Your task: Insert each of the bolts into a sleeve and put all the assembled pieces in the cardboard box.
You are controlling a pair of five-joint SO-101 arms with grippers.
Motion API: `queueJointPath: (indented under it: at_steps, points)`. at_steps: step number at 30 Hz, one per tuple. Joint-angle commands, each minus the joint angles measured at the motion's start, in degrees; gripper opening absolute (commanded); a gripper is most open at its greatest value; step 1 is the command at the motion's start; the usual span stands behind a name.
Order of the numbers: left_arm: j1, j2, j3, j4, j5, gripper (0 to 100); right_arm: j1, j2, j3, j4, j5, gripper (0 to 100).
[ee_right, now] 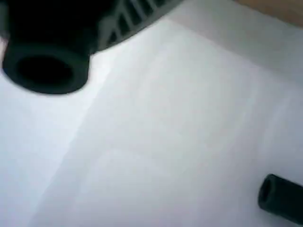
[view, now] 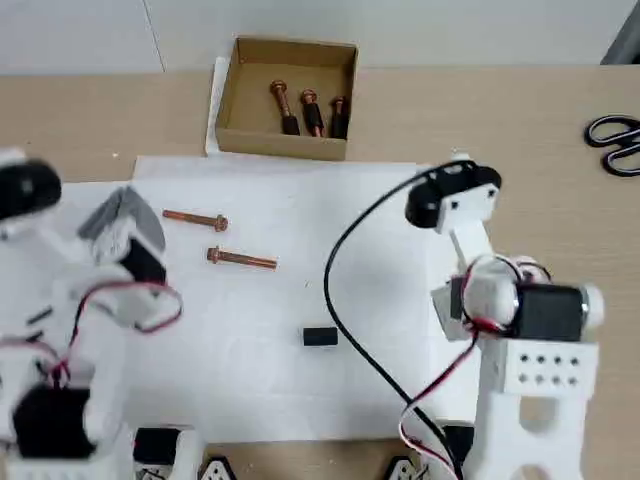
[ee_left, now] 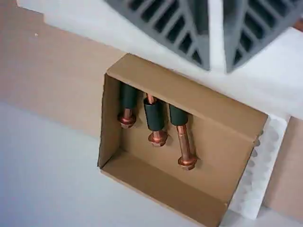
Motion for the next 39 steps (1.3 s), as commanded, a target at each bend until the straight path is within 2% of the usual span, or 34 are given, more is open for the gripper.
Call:
queueJointPath:
  at_steps: [1,5,9,13,14,18,25,32,39]
  points:
    - [0.53,8.79,-7.16,1.23,1.93,1,3.21,-2.68,0.35,1.01,0.53,0.4]
    - [2.11,19.52,-13.58,7.03,2.02,1,7.43,-2.95,0.44,1.01,2.11,0.4]
    - [4.22,29.80,-24.31,18.11,-1.14,1,10.33,-2.95,0.44,1.01,2.37,0.4]
    - [4.31,39.03,-34.15,30.77,-1.32,1,11.38,-3.03,0.53,1.01,2.37,0.4]
    - [4.31,40.79,-35.21,31.38,-0.97,1,11.38,-3.03,0.53,1.01,2.37,0.4]
    - [4.13,43.52,-35.56,30.86,4.40,1,11.30,-2.86,0.53,1.01,2.37,0.4]
    - [4.75,48.62,-35.65,27.60,5.01,1,11.38,-2.95,0.62,1.01,2.11,0.4]
    - [-1.32,60.75,-37.05,28.40,22.42,1,12.88,-3.03,0.62,1.01,2.11,0.4]
    - [-4.84,68.48,-43.56,23.65,28.48,1,17.27,-3.12,4.31,0.92,2.37,0.4]
